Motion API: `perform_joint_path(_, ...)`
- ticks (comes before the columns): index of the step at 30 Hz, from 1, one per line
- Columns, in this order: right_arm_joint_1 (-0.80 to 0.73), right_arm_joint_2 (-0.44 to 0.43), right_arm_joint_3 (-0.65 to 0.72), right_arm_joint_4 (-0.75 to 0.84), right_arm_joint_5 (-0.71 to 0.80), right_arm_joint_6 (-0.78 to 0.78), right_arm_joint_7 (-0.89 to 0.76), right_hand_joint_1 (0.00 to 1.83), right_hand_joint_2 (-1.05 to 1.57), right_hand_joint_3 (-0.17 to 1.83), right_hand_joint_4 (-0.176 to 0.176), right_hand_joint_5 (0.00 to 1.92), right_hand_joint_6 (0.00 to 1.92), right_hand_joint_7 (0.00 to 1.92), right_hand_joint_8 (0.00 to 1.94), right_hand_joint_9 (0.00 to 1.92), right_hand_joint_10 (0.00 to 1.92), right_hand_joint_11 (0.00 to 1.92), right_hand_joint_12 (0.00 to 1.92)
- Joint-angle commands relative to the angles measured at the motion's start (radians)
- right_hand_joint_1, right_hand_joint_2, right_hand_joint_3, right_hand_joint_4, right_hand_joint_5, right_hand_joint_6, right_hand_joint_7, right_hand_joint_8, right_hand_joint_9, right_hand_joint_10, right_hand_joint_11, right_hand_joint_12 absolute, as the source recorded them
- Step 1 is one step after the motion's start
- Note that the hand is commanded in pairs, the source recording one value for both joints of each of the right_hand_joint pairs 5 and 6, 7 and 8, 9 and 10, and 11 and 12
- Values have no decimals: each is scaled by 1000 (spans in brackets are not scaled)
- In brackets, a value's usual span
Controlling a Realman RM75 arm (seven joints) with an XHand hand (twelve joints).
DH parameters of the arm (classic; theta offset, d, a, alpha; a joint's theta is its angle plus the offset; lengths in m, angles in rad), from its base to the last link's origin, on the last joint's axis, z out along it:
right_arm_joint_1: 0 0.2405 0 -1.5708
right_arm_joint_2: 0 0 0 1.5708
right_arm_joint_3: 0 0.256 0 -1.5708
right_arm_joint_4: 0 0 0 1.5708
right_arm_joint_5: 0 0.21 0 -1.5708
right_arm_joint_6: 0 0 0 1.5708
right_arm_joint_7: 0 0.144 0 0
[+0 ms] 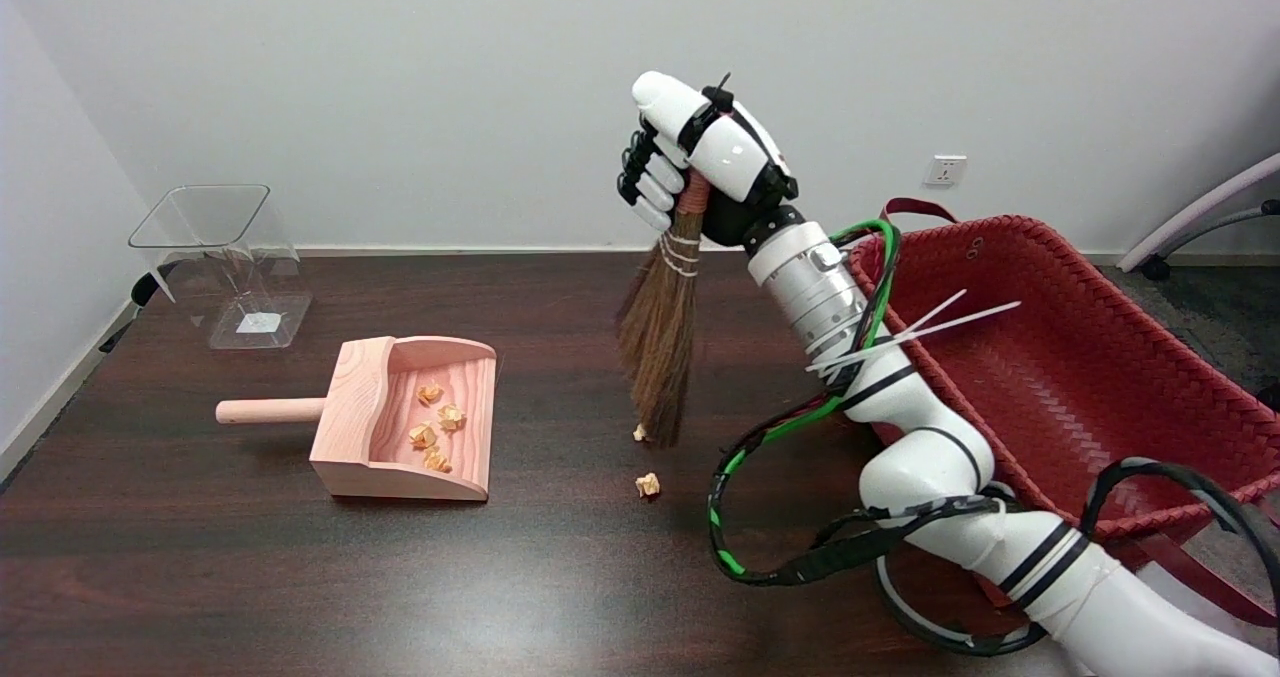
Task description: Sweep the paper balls into the dustpan.
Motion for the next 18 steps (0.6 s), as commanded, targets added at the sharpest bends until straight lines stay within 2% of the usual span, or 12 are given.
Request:
perform_joint_path(1, -18, 63, 55, 39, 3, -332, -260, 832, 1535, 491, 0, 1920, 1920, 1920, 1920, 1920, 1920, 1920, 1920)
perform_joint_path(7, -56, 67, 60, 38, -12, -410, -298, 834, 1545, 529, 0, 1920, 1920, 1920, 1920, 1920, 1920, 1920, 1920)
perform_joint_path(12, -94, 58, 75, 33, -85, -462, -298, 836, 1550, 538, 0, 1920, 1920, 1920, 1920, 1920, 1920, 1920, 1920)
perform_joint_path(18, -101, 33, 53, -34, -118, -427, -298, 827, 1570, 588, 0, 1920, 1920, 1920, 1920, 1920, 1920, 1920, 1920)
